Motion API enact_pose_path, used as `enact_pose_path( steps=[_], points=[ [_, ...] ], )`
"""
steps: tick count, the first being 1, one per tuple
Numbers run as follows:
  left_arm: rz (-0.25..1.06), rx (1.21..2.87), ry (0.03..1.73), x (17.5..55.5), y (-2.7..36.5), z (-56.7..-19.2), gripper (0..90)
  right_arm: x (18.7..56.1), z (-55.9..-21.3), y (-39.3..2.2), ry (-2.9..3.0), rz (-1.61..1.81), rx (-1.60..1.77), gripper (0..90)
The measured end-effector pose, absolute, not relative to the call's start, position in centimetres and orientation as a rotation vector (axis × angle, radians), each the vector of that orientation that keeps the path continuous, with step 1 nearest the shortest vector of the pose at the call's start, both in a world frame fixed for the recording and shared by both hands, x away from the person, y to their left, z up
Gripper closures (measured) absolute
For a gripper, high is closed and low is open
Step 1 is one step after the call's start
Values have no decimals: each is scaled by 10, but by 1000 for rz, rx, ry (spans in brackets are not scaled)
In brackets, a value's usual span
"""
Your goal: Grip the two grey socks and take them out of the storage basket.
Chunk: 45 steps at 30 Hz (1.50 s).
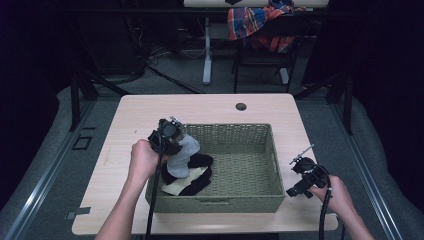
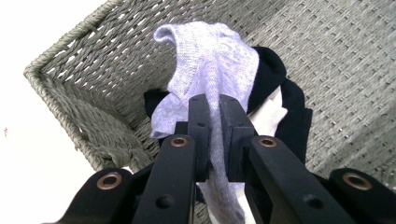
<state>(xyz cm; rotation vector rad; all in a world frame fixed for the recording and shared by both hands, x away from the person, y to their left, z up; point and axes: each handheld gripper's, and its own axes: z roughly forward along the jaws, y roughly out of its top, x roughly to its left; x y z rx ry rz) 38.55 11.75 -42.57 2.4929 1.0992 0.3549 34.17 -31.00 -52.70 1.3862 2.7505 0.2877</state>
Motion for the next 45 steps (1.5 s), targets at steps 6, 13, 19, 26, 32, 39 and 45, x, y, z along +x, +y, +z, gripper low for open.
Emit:
enact_pose_path(
  steps=[6, 13, 19, 26, 32, 39, 45],
  points=[
    [369, 2455, 1094, 382, 122, -413, 844, 342, -526, -310, 2758, 280, 1373, 110],
    [382, 2417, 1091, 378, 131, -399, 845, 342, -528, -310, 2743, 301, 1396, 110],
    [398, 2393, 1094, 375, 138, -391, 845, 341, -529, -310, 2729, 321, 1412, 111],
    [420, 2361, 1095, 371, 145, -382, 844, 341, -529, -310, 2737, 313, 1406, 112],
    [429, 2334, 1115, 369, 157, -375, 844, 341, -529, -310, 2733, 322, 1413, 113],
    [452, 2293, 1140, 365, 174, -367, 844, 342, -529, -311, 2734, 313, 1412, 113],
    [472, 2246, 1176, 361, 190, -362, 844, 342, -527, -311, 2751, 281, 1394, 114]
  ],
)
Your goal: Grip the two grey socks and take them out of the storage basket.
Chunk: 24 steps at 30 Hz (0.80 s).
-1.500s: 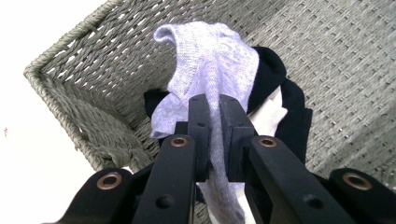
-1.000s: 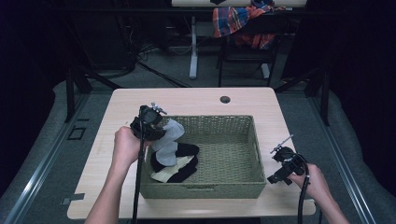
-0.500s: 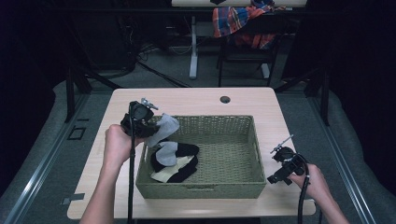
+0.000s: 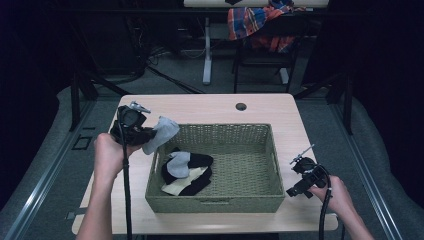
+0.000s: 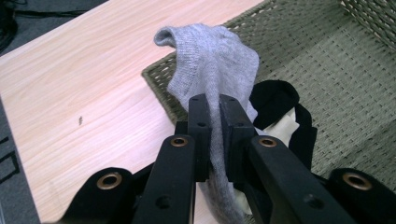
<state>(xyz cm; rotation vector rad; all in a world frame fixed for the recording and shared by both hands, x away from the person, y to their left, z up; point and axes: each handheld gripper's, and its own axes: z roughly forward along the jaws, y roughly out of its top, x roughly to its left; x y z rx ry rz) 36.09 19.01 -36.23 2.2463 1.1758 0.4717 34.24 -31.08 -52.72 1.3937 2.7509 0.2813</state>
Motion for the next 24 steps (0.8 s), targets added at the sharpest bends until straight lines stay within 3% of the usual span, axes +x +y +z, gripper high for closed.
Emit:
enact_pose_path(
  steps=[16, 24],
  points=[
    [552, 2130, 1363, 358, 250, -368, 843, 343, -527, -311, 2746, 288, 1399, 117],
    [528, 2064, 1453, 365, 282, -387, 844, 341, -529, -310, 2717, 319, 1427, 117]
  ],
)
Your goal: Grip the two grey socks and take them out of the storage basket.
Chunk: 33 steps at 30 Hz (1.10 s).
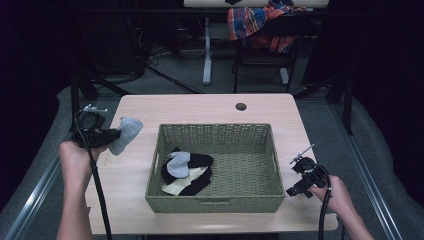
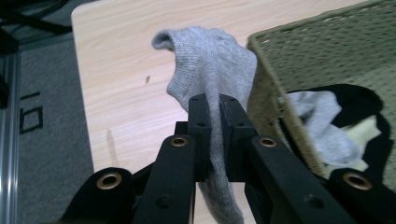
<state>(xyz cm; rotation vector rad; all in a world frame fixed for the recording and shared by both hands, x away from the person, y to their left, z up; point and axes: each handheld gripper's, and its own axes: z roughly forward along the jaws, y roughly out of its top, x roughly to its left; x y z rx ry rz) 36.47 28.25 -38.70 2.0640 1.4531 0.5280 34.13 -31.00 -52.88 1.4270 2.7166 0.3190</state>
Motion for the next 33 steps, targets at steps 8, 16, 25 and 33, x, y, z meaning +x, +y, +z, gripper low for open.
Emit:
enact_pose_path(
  steps=[8, 16, 25, 33],
  points=[
    [474, 2037, 1546, 374, 304, -419, 845, 343, -527, -311, 2744, 290, 1405, 118],
    [450, 1994, 1592, 375, 320, -443, 844, 341, -528, -311, 2719, 330, 1430, 119],
    [418, 2019, 1635, 377, 323, -461, 844, 343, -526, -312, 2746, 282, 1400, 119],
    [357, 2086, 1642, 383, 318, -476, 844, 343, -527, -311, 2748, 293, 1406, 119]
  ],
)
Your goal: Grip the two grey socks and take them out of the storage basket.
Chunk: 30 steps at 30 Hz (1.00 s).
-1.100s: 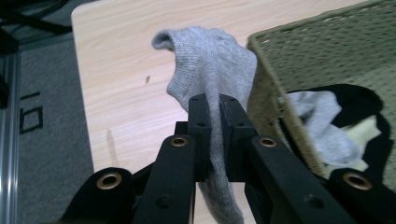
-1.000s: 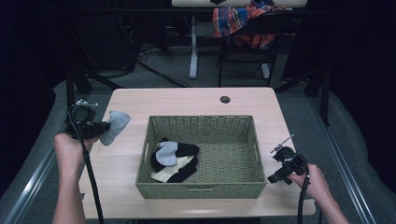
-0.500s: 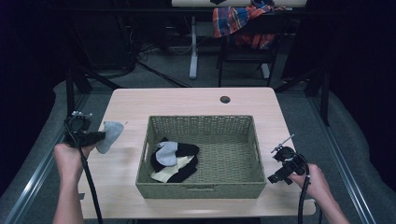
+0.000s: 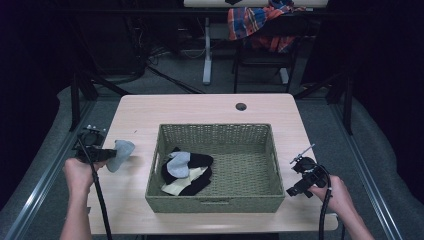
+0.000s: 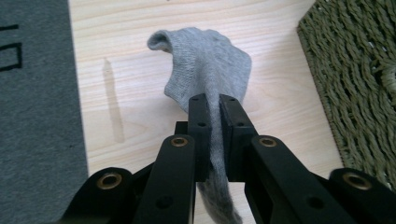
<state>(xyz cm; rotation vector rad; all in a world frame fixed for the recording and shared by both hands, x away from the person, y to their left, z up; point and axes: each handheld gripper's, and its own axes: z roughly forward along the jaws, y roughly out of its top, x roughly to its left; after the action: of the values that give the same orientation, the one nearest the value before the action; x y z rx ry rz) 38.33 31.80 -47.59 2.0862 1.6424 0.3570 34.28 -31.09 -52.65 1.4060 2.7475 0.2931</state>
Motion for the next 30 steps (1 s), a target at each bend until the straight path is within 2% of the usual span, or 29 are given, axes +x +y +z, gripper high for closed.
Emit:
enact_pose_path(
  steps=[20, 29, 30],
  points=[
    [276, 2209, 1654, 392, 312, -502, 837, 343, -526, -311, 2748, 280, 1399, 119],
    [262, 2151, 1697, 389, 318, -497, 744, 343, -525, -311, 2747, 275, 1393, 119],
    [262, 2151, 1697, 389, 318, -497, 710, 343, -525, -311, 2747, 275, 1393, 119]
  ],
)
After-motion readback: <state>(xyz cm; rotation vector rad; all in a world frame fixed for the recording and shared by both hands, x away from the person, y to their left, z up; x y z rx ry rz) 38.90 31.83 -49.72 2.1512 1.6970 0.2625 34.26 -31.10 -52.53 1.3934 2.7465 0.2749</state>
